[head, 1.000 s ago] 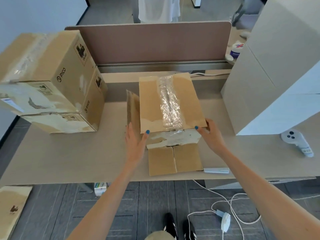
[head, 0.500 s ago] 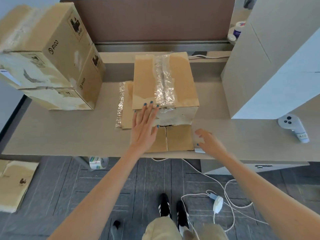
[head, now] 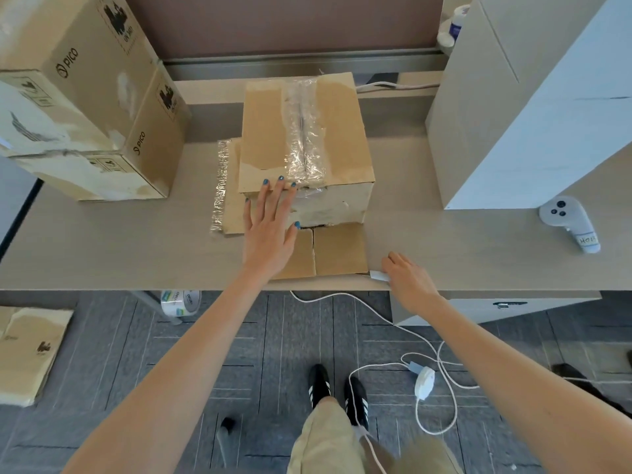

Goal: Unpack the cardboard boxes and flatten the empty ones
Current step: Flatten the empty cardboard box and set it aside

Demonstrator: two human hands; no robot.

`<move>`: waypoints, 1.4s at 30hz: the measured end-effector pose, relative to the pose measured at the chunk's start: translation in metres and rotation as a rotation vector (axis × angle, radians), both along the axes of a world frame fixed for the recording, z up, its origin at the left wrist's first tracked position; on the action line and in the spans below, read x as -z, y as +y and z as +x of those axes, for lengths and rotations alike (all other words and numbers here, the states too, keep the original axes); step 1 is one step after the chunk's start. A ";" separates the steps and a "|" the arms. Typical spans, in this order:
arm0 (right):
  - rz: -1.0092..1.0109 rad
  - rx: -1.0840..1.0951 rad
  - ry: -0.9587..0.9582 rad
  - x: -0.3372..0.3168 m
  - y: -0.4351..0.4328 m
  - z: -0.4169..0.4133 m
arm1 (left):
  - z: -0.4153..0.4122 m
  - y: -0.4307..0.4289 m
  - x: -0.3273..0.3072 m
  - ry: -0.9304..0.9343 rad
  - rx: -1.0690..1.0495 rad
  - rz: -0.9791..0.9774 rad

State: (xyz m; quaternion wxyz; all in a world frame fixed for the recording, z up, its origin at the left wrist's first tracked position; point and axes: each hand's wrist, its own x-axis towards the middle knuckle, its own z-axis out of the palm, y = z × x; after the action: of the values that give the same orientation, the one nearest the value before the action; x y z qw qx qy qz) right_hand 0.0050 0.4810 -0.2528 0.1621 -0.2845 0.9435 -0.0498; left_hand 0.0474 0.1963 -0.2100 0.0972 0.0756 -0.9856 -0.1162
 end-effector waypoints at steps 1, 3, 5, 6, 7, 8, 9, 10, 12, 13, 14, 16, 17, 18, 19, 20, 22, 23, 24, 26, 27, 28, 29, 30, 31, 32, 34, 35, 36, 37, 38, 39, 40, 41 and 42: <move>-0.001 0.003 -0.003 -0.002 0.001 0.001 | 0.000 0.001 0.000 0.001 0.000 -0.001; -0.005 0.020 -0.024 -0.007 0.003 0.003 | 0.000 0.001 -0.002 0.003 -0.001 -0.013; -0.035 0.060 -0.068 -0.015 0.003 0.005 | -0.002 0.003 -0.004 0.008 -0.016 -0.017; -0.062 0.077 -0.095 -0.021 0.003 0.005 | -0.003 0.004 -0.006 0.008 -0.024 -0.018; -0.096 0.088 -0.117 -0.027 0.002 0.006 | -0.004 0.005 -0.008 0.007 -0.029 -0.022; -0.130 0.092 -0.131 -0.034 0.000 0.006 | -0.006 0.006 -0.011 0.010 -0.029 -0.029; -0.164 0.093 -0.138 -0.041 -0.003 0.006 | -0.007 0.006 -0.015 0.021 -0.027 -0.039; -0.199 0.097 -0.145 -0.047 -0.006 0.006 | -0.009 0.005 -0.018 0.037 -0.023 -0.053; -0.270 0.102 -0.165 -0.061 -0.014 0.004 | -0.016 0.000 -0.027 0.060 -0.013 -0.095; -0.302 0.100 -0.174 -0.067 -0.018 0.002 | -0.020 -0.004 -0.032 0.067 -0.007 -0.115; -0.328 0.096 -0.182 -0.073 -0.023 -0.001 | -0.024 -0.008 -0.036 0.073 0.004 -0.124; -0.363 0.094 -0.176 -0.085 -0.034 -0.009 | -0.032 -0.017 -0.043 0.075 0.038 -0.109; -0.371 0.093 -0.165 -0.091 -0.040 -0.013 | -0.036 -0.023 -0.044 0.062 0.056 -0.097; -0.374 0.090 -0.151 -0.095 -0.046 -0.018 | -0.039 -0.028 -0.043 0.045 0.073 -0.081; -0.373 0.082 -0.134 -0.099 -0.052 -0.021 | -0.041 -0.034 -0.043 0.030 0.090 -0.065; -0.369 0.073 -0.118 -0.102 -0.058 -0.025 | -0.044 -0.038 -0.042 0.015 0.100 -0.048; -0.355 0.044 -0.079 -0.104 -0.069 -0.030 | -0.047 -0.044 -0.042 -0.035 0.107 -0.017; -0.349 0.028 -0.056 -0.106 -0.074 -0.031 | -0.049 -0.047 -0.042 -0.062 0.118 0.001; -0.350 0.013 -0.033 -0.106 -0.078 -0.032 | -0.051 -0.050 -0.044 -0.084 0.133 0.020; -0.356 -0.025 0.034 -0.106 -0.086 -0.032 | -0.055 -0.058 -0.047 -0.102 0.167 0.023; -0.350 -0.055 0.086 -0.107 -0.090 -0.033 | -0.057 -0.062 -0.049 -0.107 0.186 -0.002; -0.336 -0.086 0.145 -0.108 -0.093 -0.033 | -0.058 -0.065 -0.051 -0.112 0.204 -0.033; -0.324 -0.117 0.202 -0.107 -0.097 -0.034 | -0.059 -0.067 -0.052 -0.114 0.219 -0.058; -0.319 -0.141 0.246 -0.107 -0.100 -0.036 | -0.060 -0.069 -0.053 -0.111 0.229 -0.073; -0.317 -0.159 0.275 -0.106 -0.103 -0.037 | -0.060 -0.070 -0.053 -0.106 0.235 -0.082; -0.316 -0.171 0.295 -0.105 -0.107 -0.037 | -0.061 -0.070 -0.053 -0.098 0.240 -0.086; -0.320 -0.176 0.338 -0.103 -0.114 -0.037 | -0.060 -0.071 -0.051 -0.071 0.246 -0.084; -0.321 -0.174 0.362 -0.104 -0.116 -0.036 | -0.060 -0.072 -0.049 -0.050 0.256 -0.095; -0.312 -0.170 0.385 -0.105 -0.119 -0.036 | -0.061 -0.073 -0.046 -0.032 0.268 -0.118; -0.295 -0.162 0.406 -0.105 -0.120 -0.035 | -0.061 -0.074 -0.045 -0.026 0.275 -0.142; -0.279 -0.152 0.426 -0.105 -0.122 -0.035 | -0.061 -0.074 -0.043 -0.021 0.277 -0.160; -0.263 -0.141 0.447 -0.106 -0.122 -0.035 | -0.061 -0.074 -0.042 -0.011 0.275 -0.174; -0.249 -0.131 0.469 -0.106 -0.123 -0.035 | -0.062 -0.075 -0.039 0.000 0.274 -0.185; -0.233 -0.122 0.489 -0.106 -0.123 -0.034 | -0.061 -0.074 -0.038 0.010 0.273 -0.194; -0.218 -0.115 0.512 -0.105 -0.125 -0.033 | -0.061 -0.074 -0.037 0.019 0.273 -0.202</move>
State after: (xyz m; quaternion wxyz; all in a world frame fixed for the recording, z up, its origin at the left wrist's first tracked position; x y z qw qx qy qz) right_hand -0.0277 0.3561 -0.1475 -0.1104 -0.3567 0.9252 -0.0682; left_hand -0.0137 0.1218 -0.1735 0.0968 -0.0703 -0.9924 -0.0295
